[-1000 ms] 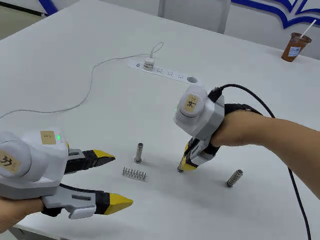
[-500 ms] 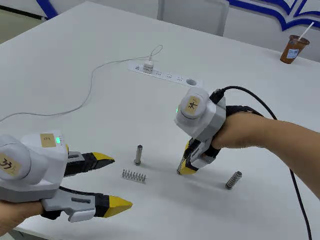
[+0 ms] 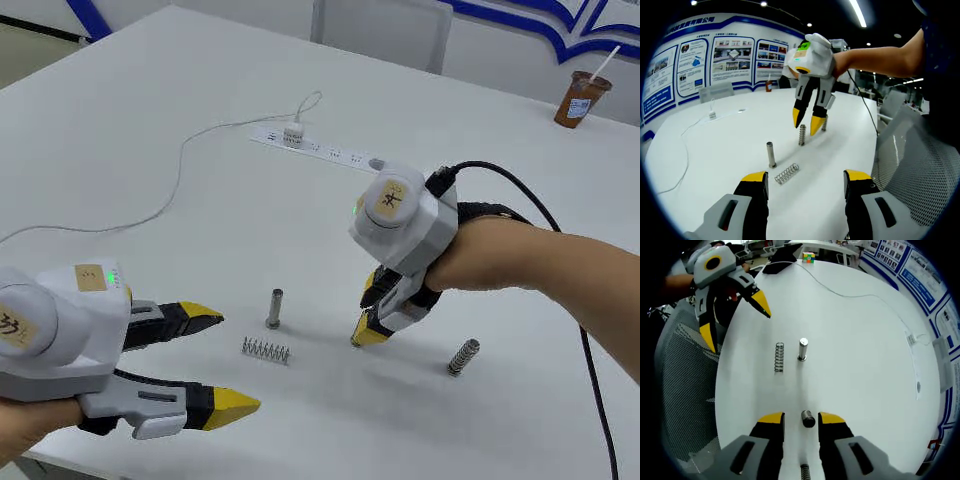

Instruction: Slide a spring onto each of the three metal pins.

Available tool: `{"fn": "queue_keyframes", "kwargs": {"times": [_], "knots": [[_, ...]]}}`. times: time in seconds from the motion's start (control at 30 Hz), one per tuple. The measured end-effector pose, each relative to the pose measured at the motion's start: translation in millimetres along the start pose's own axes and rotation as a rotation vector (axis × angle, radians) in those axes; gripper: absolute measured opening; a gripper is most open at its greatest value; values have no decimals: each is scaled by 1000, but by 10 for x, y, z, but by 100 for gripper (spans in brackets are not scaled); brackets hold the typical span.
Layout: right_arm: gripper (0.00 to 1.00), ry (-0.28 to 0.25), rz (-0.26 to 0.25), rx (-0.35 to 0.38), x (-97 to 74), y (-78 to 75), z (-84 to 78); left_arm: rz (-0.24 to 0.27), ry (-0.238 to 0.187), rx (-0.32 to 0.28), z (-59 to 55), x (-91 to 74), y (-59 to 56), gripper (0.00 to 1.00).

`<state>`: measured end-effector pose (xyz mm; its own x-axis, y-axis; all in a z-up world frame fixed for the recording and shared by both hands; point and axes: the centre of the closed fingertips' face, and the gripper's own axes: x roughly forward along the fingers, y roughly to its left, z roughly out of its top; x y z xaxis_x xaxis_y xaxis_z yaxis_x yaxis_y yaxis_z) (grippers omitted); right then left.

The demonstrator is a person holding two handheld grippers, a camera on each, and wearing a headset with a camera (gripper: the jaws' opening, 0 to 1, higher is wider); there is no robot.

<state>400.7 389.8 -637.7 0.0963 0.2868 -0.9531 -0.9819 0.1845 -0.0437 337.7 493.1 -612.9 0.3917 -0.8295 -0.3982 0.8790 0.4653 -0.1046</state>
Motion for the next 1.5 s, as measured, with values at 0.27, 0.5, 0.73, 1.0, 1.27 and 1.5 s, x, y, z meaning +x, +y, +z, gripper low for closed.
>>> {"fn": "queue_keyframes", "kwargs": {"times": [0.27,0.5,0.73,1.0,1.27,1.5], "knots": [[26,-24,18,-15,24,107,143,4,3,-2,-22,-16,9,62],[24,-44,46,-28,114,239,315,6,2,-4,-27,-20,10,62],[21,-56,66,-42,247,355,446,10,2,-8,-40,-32,19,62],[18,-78,68,-26,383,376,534,13,10,-12,-68,-45,34,62],[16,-82,69,-12,495,375,558,12,15,-14,-79,-40,39,61],[15,-77,65,-20,603,374,604,11,24,-15,-96,-48,43,61]]}}
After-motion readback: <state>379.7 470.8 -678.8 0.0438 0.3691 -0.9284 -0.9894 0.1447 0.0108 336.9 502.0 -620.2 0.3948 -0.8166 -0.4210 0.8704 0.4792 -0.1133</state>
